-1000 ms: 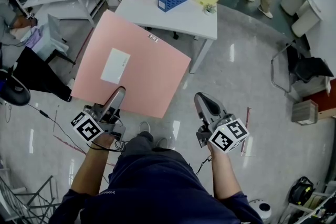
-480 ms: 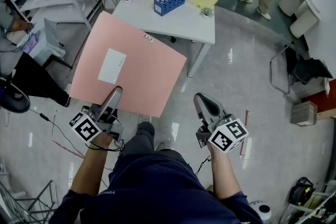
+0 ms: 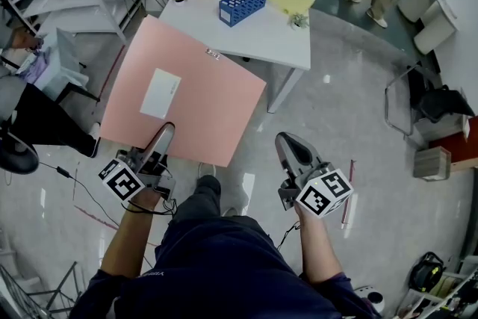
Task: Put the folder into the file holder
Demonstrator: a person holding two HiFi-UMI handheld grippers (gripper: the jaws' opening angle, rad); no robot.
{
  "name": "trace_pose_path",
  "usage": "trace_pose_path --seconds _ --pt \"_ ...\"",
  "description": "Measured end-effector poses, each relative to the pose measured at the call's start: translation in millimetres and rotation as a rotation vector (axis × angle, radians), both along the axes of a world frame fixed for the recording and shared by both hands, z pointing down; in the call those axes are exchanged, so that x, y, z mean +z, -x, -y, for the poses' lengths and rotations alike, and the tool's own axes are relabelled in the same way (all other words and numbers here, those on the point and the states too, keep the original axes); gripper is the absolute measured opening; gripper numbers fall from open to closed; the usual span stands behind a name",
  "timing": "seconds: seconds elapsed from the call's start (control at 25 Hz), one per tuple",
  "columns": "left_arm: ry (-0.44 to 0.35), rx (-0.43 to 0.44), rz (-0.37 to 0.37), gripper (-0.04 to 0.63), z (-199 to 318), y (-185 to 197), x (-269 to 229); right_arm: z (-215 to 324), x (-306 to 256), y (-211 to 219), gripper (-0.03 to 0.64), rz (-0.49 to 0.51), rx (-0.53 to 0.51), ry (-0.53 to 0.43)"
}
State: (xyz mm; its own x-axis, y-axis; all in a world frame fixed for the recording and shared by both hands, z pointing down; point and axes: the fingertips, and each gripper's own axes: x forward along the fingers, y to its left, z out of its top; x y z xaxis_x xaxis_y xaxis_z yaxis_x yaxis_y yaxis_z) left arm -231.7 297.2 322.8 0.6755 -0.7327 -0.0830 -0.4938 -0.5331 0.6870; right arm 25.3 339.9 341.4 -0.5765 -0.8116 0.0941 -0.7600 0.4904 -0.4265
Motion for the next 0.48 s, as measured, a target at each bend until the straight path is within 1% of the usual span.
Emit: trace_pose_path --seconds 0.48 --pt "0.027 0.021 -0.008 0.279 82 15 16 80 15 21 0.005 -0.006 0.011 0.036"
